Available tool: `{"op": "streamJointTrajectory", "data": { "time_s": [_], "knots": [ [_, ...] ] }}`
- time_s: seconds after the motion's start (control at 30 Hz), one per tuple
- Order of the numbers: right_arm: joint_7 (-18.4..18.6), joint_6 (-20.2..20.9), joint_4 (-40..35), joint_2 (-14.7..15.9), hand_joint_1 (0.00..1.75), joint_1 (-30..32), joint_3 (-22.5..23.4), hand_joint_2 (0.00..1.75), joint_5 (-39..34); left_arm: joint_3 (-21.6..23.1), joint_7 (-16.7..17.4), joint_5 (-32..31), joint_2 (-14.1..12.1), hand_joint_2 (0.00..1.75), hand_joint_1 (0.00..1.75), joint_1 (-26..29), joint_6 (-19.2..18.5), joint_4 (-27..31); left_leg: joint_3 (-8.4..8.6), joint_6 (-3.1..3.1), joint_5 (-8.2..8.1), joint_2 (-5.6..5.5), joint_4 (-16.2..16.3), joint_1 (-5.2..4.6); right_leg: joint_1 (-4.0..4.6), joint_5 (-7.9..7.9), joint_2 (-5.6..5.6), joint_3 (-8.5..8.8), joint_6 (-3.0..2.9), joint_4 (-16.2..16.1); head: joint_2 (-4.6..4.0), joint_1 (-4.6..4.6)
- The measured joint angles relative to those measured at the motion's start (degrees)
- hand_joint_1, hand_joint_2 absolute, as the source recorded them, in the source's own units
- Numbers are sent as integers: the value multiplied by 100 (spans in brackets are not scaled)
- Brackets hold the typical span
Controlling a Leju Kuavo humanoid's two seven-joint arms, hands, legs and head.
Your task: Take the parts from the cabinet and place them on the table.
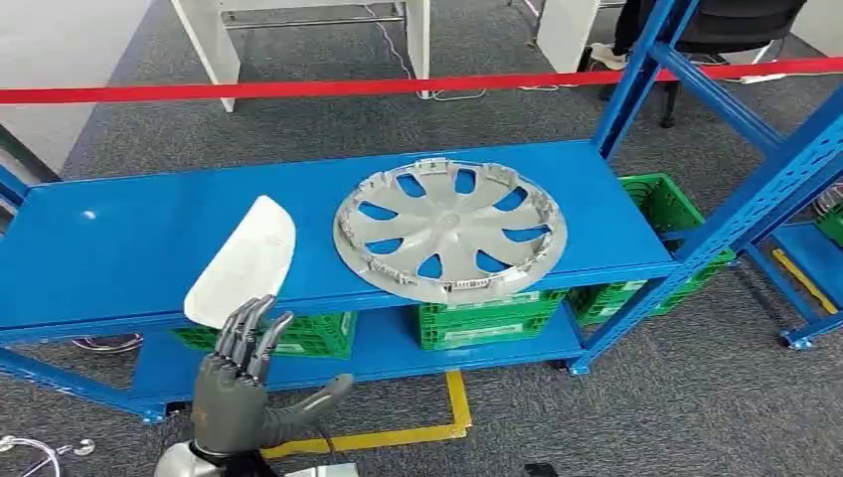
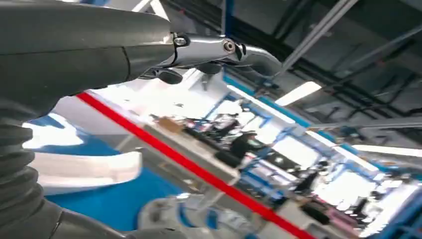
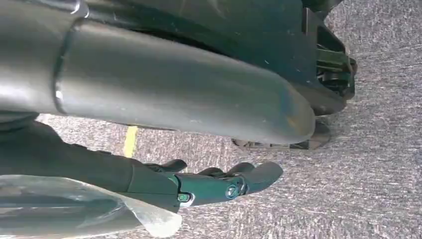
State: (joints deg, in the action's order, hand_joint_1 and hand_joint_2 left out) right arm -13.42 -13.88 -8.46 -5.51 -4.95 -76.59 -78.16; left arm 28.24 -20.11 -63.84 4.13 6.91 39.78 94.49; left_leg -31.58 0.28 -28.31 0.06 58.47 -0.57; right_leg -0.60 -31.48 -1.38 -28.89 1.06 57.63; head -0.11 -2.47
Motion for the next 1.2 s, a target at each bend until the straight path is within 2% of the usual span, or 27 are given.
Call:
{"op": "streamJointTrajectory", "data": {
  "time_s": [0.17, 0.3, 0.6, 0.77, 0.97, 1.2],
  "knots": [
    [-4, -2, 2, 0, 0, 0, -15, 0, -2, -305, 45, -54, 0, 175, 0, 95, 4, -37, 0, 0, 0, 0, 0, 0, 0, 0, -1, 1, 0, 0, 0, 2],
    [-7, -7, 2, -2, 0, 0, -24, 0, -24, -491, 306, -223, 0, 175, 0, 148, 4, -113, 0, 0, 0, 0, 0, 0, 0, 0, 0, 2, 0, 0, 0, 2],
    [-46, 28, 13, 0, 0, 2, -35, 0, -79, -981, 382, -210, -4, 175, 0, 210, 4, -472, 0, 0, 0, 0, 0, 0, 0, 0, 1, 0, 0, 0, 0, 0],
    [-61, 63, 39, 2, 0, 5, -70, 0, -85, -1117, 524, -105, -13, 175, 0, 172, 4, -697, 0, 0, 0, 0, 0, 0, 0, 0, 0, 1, 0, 0, 0, 2],
    [-61, 68, 55, 2, 0, 8, -127, 0, -85, -1180, 542, -37, -28, 175, 0, 118, 7, -890, 0, 0, 0, 0, 0, 0, 0, 0, 0, 0, 0, 0, 0, 2],
    [-46, 79, 55, 17, 0, 8, -177, 0, -52, -1350, 476, 278, -37, 175, 0, -179, 7, -1431, 0, 0, 1, 0, 0, 0, 0, 0, 0, 1, 0, 0, 0, 0]
  ]
}}
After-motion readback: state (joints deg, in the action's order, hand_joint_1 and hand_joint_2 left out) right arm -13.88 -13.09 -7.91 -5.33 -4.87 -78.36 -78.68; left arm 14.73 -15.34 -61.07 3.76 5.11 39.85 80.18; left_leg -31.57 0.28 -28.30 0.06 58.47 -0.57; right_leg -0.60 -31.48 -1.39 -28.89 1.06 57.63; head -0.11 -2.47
